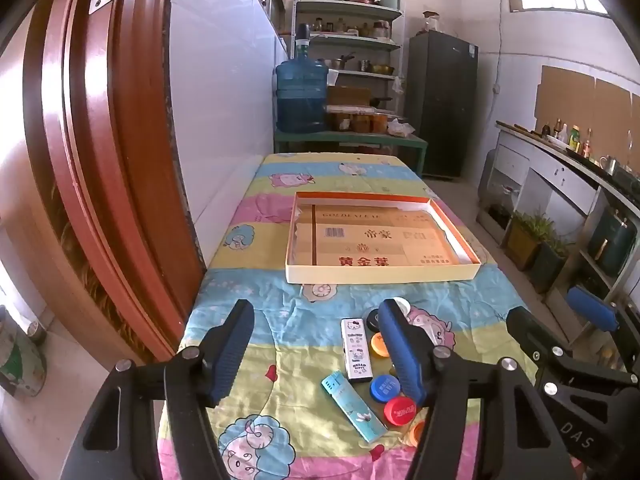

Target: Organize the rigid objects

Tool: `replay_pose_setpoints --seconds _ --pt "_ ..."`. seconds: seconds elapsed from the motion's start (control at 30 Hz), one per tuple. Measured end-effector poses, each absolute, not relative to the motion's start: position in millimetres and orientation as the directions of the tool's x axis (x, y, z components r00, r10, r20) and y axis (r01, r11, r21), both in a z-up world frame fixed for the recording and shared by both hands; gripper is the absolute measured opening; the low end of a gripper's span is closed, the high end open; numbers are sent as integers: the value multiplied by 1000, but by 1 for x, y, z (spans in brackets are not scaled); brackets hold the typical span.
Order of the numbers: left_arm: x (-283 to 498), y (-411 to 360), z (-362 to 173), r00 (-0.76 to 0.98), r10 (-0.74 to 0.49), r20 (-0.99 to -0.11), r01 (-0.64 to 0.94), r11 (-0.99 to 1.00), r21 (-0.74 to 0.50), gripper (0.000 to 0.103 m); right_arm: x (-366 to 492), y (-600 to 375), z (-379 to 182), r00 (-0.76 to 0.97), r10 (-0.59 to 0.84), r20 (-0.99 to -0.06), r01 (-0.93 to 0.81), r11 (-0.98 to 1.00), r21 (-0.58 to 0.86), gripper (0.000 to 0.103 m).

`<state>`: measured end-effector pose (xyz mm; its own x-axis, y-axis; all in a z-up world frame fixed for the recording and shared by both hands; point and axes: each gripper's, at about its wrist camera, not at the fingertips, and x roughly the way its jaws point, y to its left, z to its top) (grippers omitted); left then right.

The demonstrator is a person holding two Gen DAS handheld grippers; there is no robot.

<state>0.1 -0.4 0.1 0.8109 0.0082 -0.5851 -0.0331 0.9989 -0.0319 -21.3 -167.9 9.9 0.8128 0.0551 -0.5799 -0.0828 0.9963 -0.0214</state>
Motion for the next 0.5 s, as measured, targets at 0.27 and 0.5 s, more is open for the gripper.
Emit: replay_pose_setpoints --seconds 0.27,0.5 --pt "1 -2 -4 807 11 -590 -36 999 -31 65 -22 -168 9 814 54 -578 -81 997 -20 84" --pt "1 -2 -6 808 24 -589 -47 999 -23 65 -21 -168 9 810 59 -583 -86 996 -18 84"
